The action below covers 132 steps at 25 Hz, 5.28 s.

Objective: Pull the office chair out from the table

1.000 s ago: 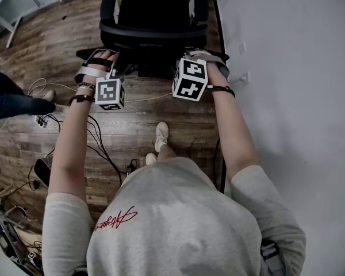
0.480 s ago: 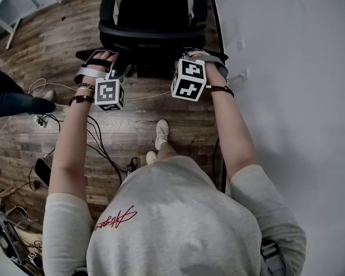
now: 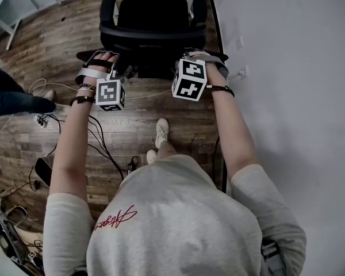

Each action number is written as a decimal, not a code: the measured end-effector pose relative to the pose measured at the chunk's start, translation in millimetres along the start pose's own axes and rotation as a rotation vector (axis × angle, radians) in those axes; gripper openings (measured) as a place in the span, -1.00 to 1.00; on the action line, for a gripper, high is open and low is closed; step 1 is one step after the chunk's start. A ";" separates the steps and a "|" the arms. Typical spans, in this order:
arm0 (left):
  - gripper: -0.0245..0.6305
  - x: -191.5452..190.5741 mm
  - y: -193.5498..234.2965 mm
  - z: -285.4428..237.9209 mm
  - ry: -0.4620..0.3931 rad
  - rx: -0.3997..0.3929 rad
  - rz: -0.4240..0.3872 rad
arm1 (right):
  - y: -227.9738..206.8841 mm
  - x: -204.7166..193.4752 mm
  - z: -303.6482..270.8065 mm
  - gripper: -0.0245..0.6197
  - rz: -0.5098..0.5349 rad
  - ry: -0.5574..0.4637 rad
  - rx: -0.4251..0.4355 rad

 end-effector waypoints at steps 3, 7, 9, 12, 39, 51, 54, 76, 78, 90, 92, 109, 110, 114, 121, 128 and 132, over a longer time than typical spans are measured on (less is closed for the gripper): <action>-0.62 3.3 -5.6 3.9 -0.004 -0.001 -0.002 | 6.5 0.3 4.4 -0.58 -0.003 -0.001 -0.002; -0.62 5.5 -6.8 6.1 -0.008 -0.006 -0.002 | 8.9 -0.2 7.4 -0.58 -0.005 0.001 -0.001; -0.62 6.4 -7.2 6.9 -0.008 -0.008 -0.002 | 9.6 -0.9 8.6 -0.58 -0.003 0.003 -0.002; -0.62 9.8 -10.5 10.0 -0.010 -0.009 -0.004 | 13.6 -1.9 12.5 -0.58 -0.005 0.005 0.000; -0.62 54.2 -49.1 46.7 -0.011 0.009 -0.009 | 60.5 -18.0 60.5 -0.58 -0.006 0.007 -0.008; -0.62 68.0 -56.7 59.7 -0.003 -0.006 0.003 | 70.5 -19.7 80.6 -0.59 0.028 -0.016 -0.067; -0.62 68.8 -57.6 59.3 0.001 -0.011 0.011 | 72.7 -20.3 80.0 -0.59 0.054 -0.024 -0.099; -0.08 69.0 -57.4 62.4 -0.001 -0.296 0.083 | 84.5 -21.4 83.6 -0.24 0.138 -0.026 -0.063; -0.08 69.3 -59.1 62.4 -0.004 -0.311 0.094 | 83.0 -20.3 84.3 -0.24 0.120 -0.012 -0.046; -0.18 69.6 -44.0 71.2 0.031 -0.397 0.167 | 70.7 -13.6 92.8 -0.23 0.148 0.015 -0.024; -0.21 65.3 -35.9 79.1 -0.011 -0.355 0.265 | 66.1 -10.3 99.6 -0.23 0.136 -0.017 -0.052; -0.25 68.2 -33.5 142.6 -0.338 0.024 0.681 | 66.4 -7.0 143.5 -0.31 -0.274 -0.251 -0.205; -0.25 69.1 -34.2 146.7 -0.370 0.038 0.722 | 67.5 -5.4 147.4 -0.31 -0.302 -0.271 -0.216; -0.25 80.4 -37.5 166.2 -0.468 0.085 0.800 | 69.9 3.3 166.6 -0.34 -0.436 -0.363 -0.268; -0.27 94.0 -42.2 196.7 -0.578 0.163 0.885 | 74.7 12.6 193.8 -0.38 -0.671 -0.502 -0.254; -0.30 94.3 -43.7 218.1 -0.642 0.213 1.001 | 79.2 21.2 219.2 -0.40 -0.787 -0.599 -0.253; -0.30 101.9 -48.6 226.2 -0.669 0.221 1.009 | 83.0 23.9 231.1 -0.45 -0.761 -0.597 -0.290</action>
Point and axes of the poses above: the fingertips, and each gripper's own axes: z backward along the fingers, y to its left, x out of its top, the point moved 7 cm from there along z, backward along the fingers, and after that the axes turned 10 degrees about -x, right-handed, at the moved point
